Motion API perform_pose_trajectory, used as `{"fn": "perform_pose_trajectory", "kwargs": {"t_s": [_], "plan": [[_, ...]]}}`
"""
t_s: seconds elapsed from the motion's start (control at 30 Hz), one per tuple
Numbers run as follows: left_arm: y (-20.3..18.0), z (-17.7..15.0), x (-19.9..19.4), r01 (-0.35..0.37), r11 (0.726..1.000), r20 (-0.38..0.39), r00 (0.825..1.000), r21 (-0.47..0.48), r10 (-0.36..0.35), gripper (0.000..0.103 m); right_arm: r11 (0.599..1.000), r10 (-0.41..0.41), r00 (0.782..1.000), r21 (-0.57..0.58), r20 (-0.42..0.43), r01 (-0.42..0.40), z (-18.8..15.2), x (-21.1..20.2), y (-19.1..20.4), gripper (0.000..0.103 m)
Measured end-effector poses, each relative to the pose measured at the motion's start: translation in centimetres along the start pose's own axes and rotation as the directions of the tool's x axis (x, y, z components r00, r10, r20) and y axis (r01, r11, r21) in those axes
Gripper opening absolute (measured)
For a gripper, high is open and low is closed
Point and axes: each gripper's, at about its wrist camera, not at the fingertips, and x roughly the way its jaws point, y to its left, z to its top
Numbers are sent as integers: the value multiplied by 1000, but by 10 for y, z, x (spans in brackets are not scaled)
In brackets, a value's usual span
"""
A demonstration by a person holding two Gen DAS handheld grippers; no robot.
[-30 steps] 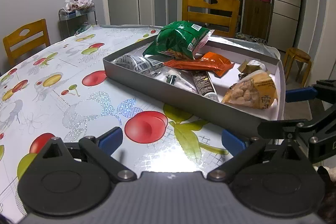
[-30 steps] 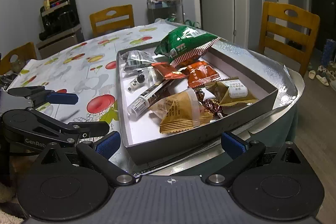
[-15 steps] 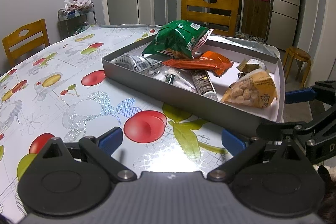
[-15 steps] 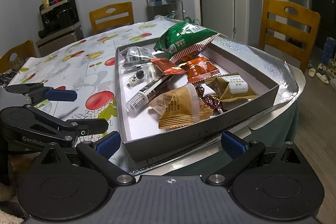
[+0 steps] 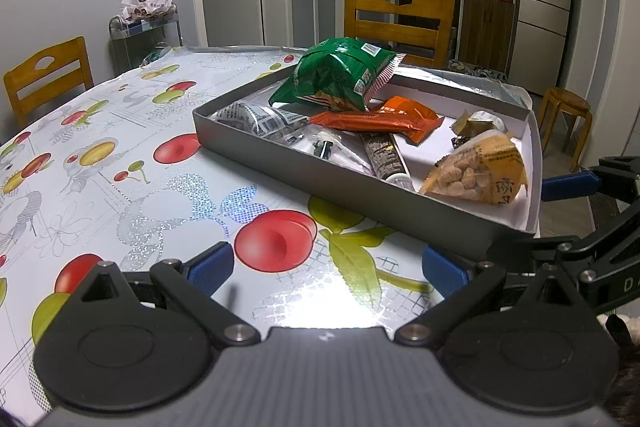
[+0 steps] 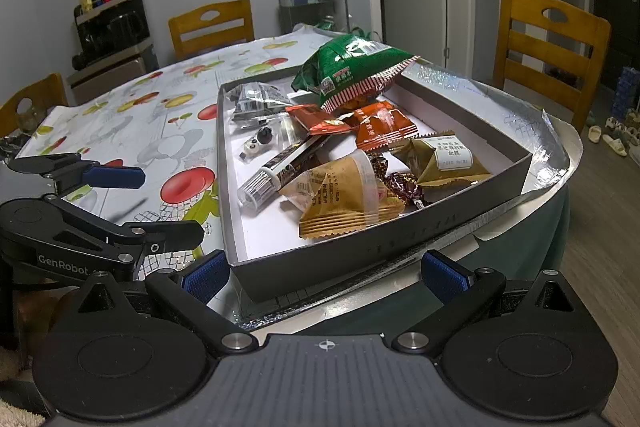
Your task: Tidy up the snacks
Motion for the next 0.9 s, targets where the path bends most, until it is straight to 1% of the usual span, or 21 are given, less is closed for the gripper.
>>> {"fn": "perform_pose_trajectory", "kwargs": {"t_s": [0.9], "plan": [[0,-1,1,2,1000,-6,1000,5,-2,101,1000,0,1000,3,-9,0,-2,2,-1,103]]}}
